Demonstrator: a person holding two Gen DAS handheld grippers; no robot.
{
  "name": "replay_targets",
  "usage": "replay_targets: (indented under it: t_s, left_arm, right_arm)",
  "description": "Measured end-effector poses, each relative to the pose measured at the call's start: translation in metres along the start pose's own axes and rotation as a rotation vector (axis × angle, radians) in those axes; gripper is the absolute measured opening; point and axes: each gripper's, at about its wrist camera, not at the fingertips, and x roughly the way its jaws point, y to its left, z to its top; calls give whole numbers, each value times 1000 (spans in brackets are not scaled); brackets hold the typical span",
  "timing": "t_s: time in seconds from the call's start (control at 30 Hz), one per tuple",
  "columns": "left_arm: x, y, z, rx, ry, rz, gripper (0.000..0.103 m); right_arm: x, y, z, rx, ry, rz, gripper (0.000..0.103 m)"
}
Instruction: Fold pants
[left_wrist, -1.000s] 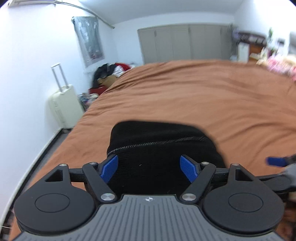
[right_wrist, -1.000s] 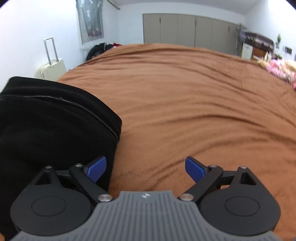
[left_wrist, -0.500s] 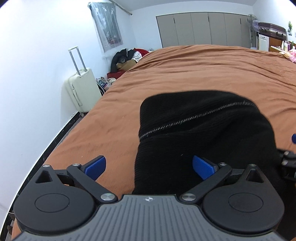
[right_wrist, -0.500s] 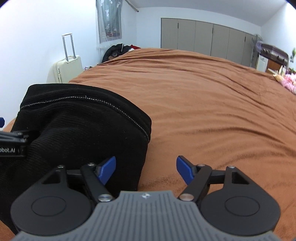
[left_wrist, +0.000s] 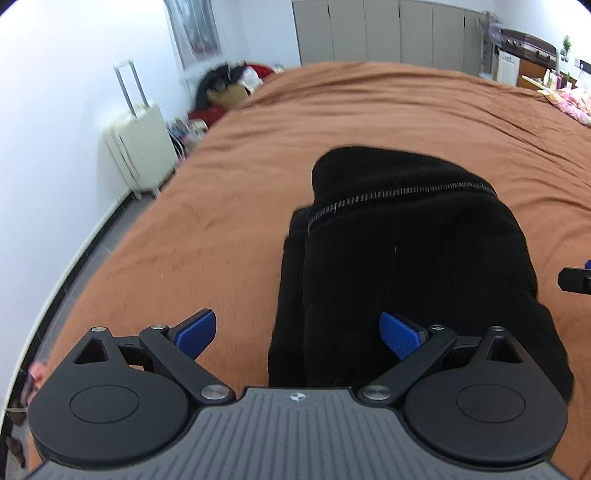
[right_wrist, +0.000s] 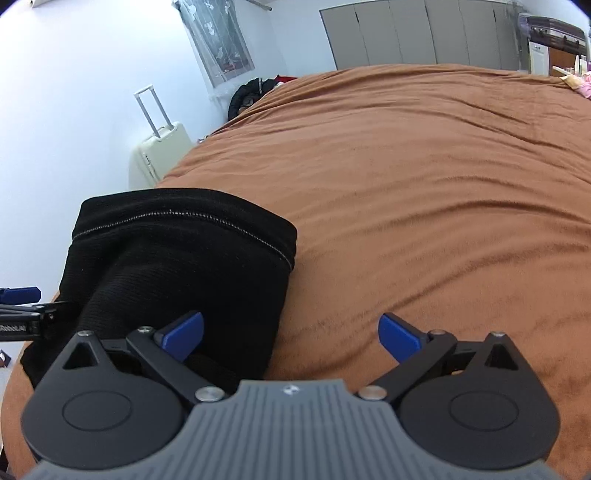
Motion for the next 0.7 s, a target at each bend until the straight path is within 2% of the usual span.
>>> replay_targets:
  t_s: [0.07, 0.17, 0.3, 0.43, 0.53, 0.7]
  left_arm:
    - [-1, 9, -4, -31, 47, -41, 103]
    - [0, 25, -5, -100, 96, -104, 103]
    - [4, 36, -4, -114, 131, -160, 103]
    - [18, 58, -3, -205, 188, -279, 103]
    - [32, 75, -6, -273, 222, -342, 103]
    - [42, 86, -12, -323, 258, -437, 103]
  right_arm:
    - [-3, -1, -2, -3, 16, 27, 97]
    - [-2, -4, -7, 64, 52, 126, 98]
    - [5, -4, -13, 158, 89, 227, 98]
    - [16, -4, -19, 253, 136, 321, 98]
    - [26, -8, -26, 310, 157, 354, 98]
    - [39, -15, -32, 361, 193, 393, 98]
